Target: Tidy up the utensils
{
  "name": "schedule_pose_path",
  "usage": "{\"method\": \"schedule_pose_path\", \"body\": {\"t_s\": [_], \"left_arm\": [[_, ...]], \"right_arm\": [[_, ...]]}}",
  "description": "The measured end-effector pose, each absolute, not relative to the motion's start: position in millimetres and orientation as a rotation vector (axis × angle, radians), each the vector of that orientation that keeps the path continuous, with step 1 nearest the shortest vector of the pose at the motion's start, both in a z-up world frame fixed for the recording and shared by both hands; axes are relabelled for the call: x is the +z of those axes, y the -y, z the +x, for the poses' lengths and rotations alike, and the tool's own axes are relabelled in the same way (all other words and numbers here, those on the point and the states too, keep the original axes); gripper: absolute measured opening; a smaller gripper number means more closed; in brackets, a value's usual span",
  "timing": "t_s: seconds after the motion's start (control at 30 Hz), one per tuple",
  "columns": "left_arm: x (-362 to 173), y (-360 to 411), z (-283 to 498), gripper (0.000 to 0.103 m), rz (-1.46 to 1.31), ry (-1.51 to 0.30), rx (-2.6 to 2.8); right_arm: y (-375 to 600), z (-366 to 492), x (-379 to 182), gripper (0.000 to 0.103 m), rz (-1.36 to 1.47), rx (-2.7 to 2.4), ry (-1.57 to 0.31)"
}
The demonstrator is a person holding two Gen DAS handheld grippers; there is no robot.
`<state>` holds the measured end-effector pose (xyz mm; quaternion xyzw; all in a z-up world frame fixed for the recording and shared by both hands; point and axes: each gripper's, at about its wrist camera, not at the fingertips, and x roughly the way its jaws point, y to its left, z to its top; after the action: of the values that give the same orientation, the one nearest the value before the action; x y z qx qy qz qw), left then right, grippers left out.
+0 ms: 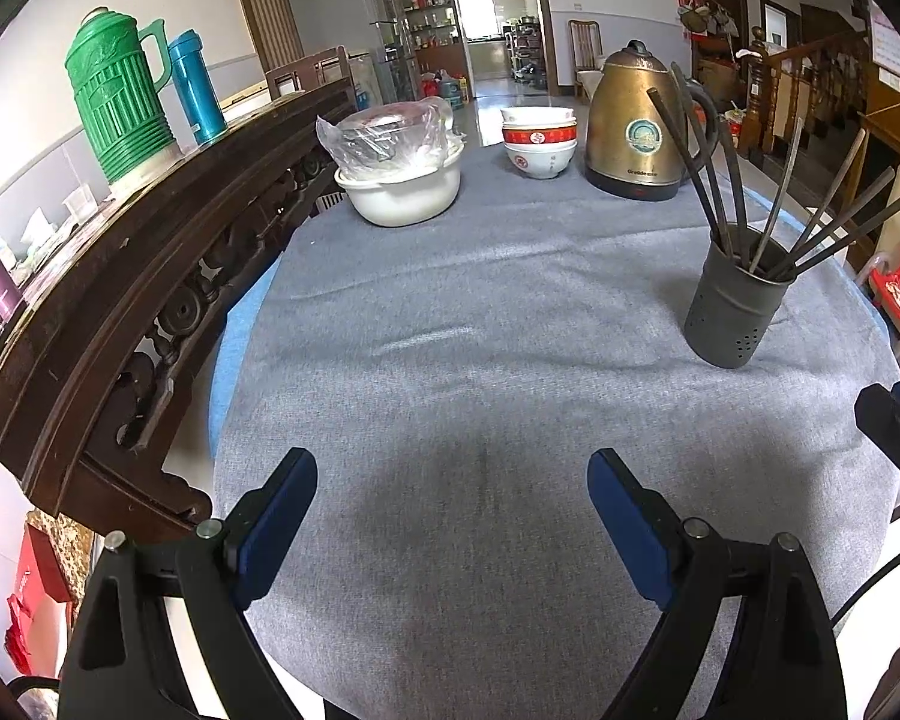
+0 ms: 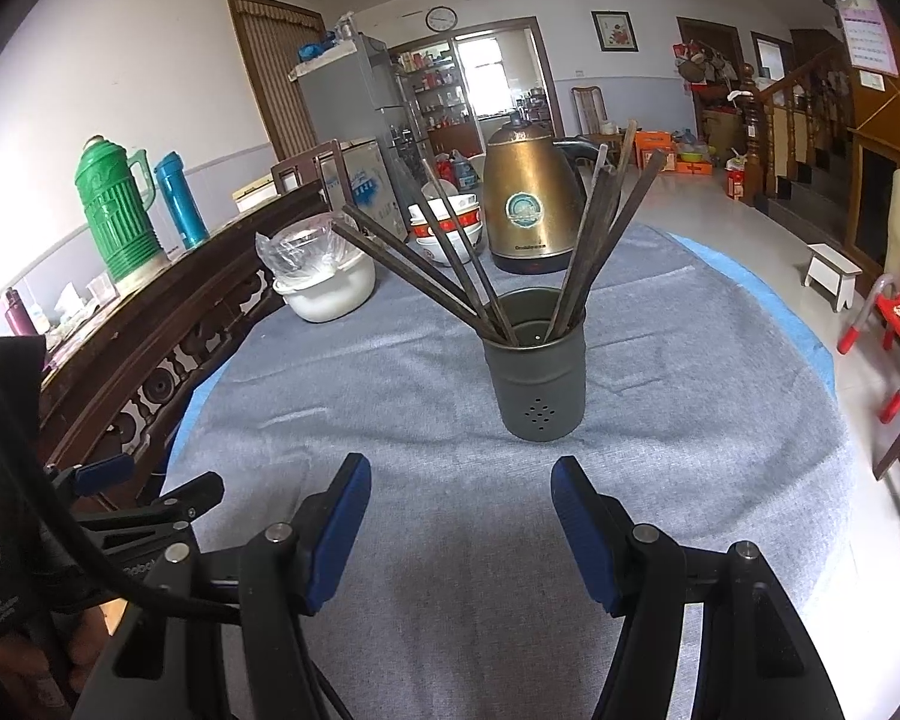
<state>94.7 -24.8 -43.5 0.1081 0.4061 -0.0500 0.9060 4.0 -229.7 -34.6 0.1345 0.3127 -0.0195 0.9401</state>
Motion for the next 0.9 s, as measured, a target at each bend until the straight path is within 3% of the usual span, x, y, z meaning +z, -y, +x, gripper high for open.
{"method": "schedule_pose_path", "body": {"t_s": [0.9], "left_arm": [[-42.6,25.0,94.6,0.092,0.225,-0.839,-0.098]], "right_arm": [[228.9,5.0,-35.2,0.067,0.284,-0.035,-0.639]]}}
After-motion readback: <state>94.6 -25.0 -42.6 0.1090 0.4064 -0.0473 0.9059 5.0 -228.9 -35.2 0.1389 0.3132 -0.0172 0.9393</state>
